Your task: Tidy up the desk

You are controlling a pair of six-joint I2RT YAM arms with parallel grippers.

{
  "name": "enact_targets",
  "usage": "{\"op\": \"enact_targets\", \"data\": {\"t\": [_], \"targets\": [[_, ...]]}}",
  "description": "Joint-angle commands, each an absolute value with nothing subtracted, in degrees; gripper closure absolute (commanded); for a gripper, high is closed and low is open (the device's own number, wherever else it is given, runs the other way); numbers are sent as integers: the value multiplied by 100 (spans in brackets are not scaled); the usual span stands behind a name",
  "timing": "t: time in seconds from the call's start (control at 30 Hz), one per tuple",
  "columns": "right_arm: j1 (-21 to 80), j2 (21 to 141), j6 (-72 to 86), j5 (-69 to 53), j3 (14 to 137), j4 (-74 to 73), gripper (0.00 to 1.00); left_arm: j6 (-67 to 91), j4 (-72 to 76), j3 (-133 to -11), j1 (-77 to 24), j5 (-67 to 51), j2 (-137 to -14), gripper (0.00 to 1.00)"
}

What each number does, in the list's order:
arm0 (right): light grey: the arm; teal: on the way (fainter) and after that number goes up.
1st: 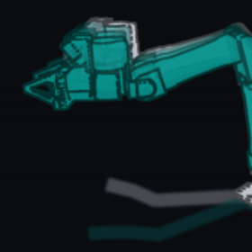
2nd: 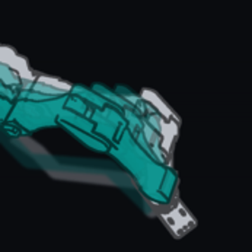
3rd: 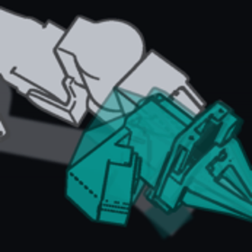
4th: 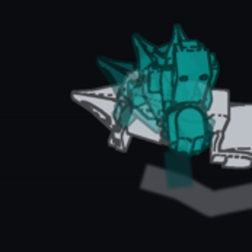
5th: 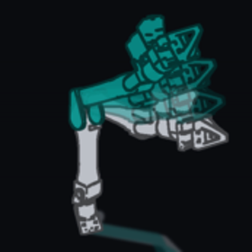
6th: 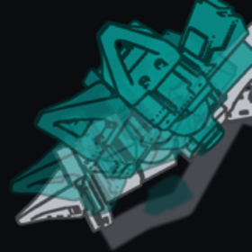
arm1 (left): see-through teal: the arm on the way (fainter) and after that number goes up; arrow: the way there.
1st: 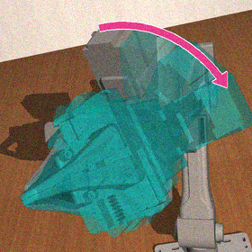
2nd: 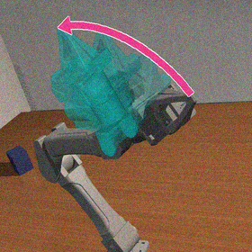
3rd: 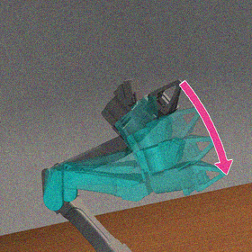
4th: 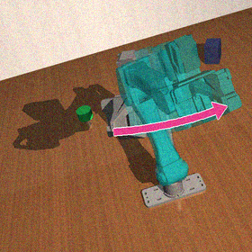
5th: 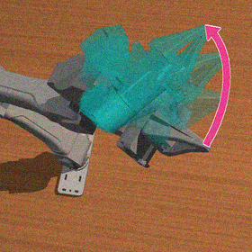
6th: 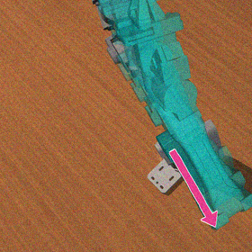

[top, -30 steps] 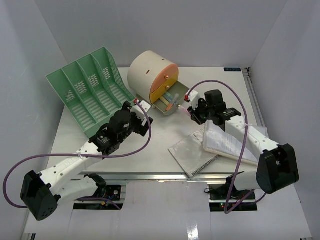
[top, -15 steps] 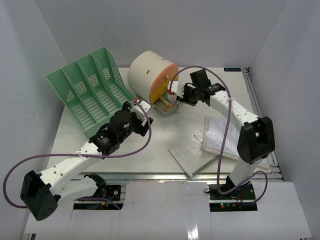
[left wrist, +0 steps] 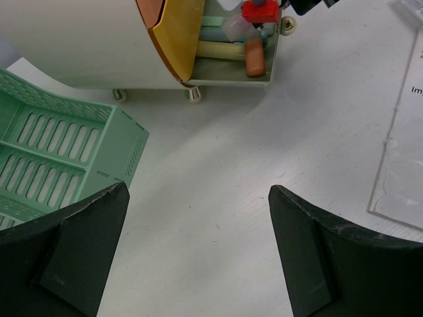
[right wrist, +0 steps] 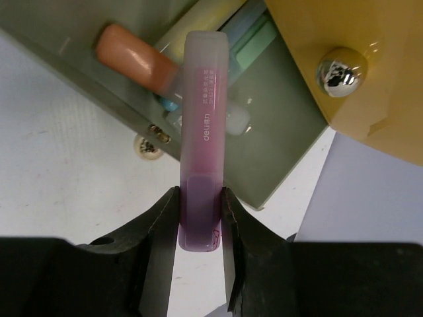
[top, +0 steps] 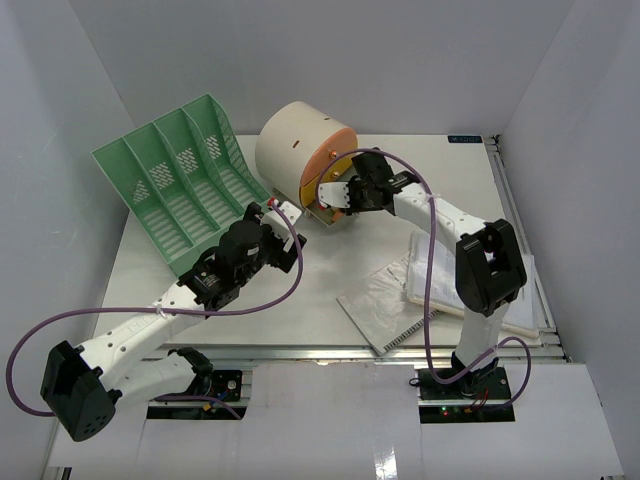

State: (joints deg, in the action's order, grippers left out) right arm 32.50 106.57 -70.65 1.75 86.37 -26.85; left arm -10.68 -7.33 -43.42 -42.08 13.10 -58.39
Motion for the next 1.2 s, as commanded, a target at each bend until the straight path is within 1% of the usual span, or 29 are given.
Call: {"op": "enact_targets", "data": {"t": [0.0, 0.07, 0.13, 0.2, 0.23, 0.27, 0.37, 0.43, 0.5, 0.57, 0.6, 0.7, 0.77, 0.8, 0.87, 0.93, 1.0, 1.1, 1.17], "targets": [[3340, 10767, -7313, 624, 9017, -2240, 79, -1081, -686, -4298, -4166, 1389, -5660, 2], [3369, 10789, -7379, 664, 9006, -2100, 71, -1084, -686, -4300, -4166, 1386, -5669, 2], [3397, 10815, -7384, 693, 8996, -1931, 59, -1082, -686, -4307, -4166, 1380, -5669, 2], [3443, 10861, -7297, 804, 8936, -1623, 34, -1092, -686, -4304, -4166, 1380, -5669, 2], [3466, 10885, -7238, 937, 8874, -1484, 28, -1099, -684, -4296, -4165, 1383, -5670, 2], [3483, 10907, -7166, 1021, 8851, -1372, 23, -1099, -672, -4285, -4159, 1400, -5676, 2], [3482, 10912, -6800, 1081, 8882, -1303, 18, -1100, -657, -4272, -4155, 1403, -5688, 2], [3473, 10782, -6415, 1034, 8855, -1310, 17, -1105, -650, -4271, -4148, 1376, -5693, 2], [3417, 10537, -5953, 740, 8775, -1319, 17, -1089, -650, -4267, -4148, 1310, -5692, 2], [3275, 10194, -5343, 233, 8617, -1335, 17, -1059, -643, -4263, -4141, 1216, -5703, 2], [3200, 10047, -5080, -30, 8474, -1330, 21, -1043, -636, -4257, -4128, 1158, -5716, 2], [2862, 9432, -4016, -998, 8065, -1284, 40, -946, -615, -4245, -4086, 917, -5794, 2], [2458, 9211, -3258, -1975, 7791, -1282, 62, -868, -608, -4246, -4069, 623, -5848, 2], [2235, 9061, -2994, -2435, 7562, -1269, 68, -829, -627, -4252, -4062, 453, -5900, 2], [1822, 8822, -2635, -3211, 7184, -1239, 76, -789, -650, -4271, -4061, 209, -5993, 2], [1402, 8677, -2174, -3796, 6987, -1239, 80, -737, -658, -4279, -4053, 35, -6056, 2], [1064, 8418, -1937, -4372, 6729, -1212, 81, -696, -635, -4292, -4052, -151, -6140, 2], [538, 7921, -1811, -4859, 6169, -949, 82, -624, -598, -4333, -4052, -589, -6293, 2], [327, 7634, -1815, -5076, 5524, -625, 83, -565, -535, -4363, -4052, -843, -6424, 2]]}}
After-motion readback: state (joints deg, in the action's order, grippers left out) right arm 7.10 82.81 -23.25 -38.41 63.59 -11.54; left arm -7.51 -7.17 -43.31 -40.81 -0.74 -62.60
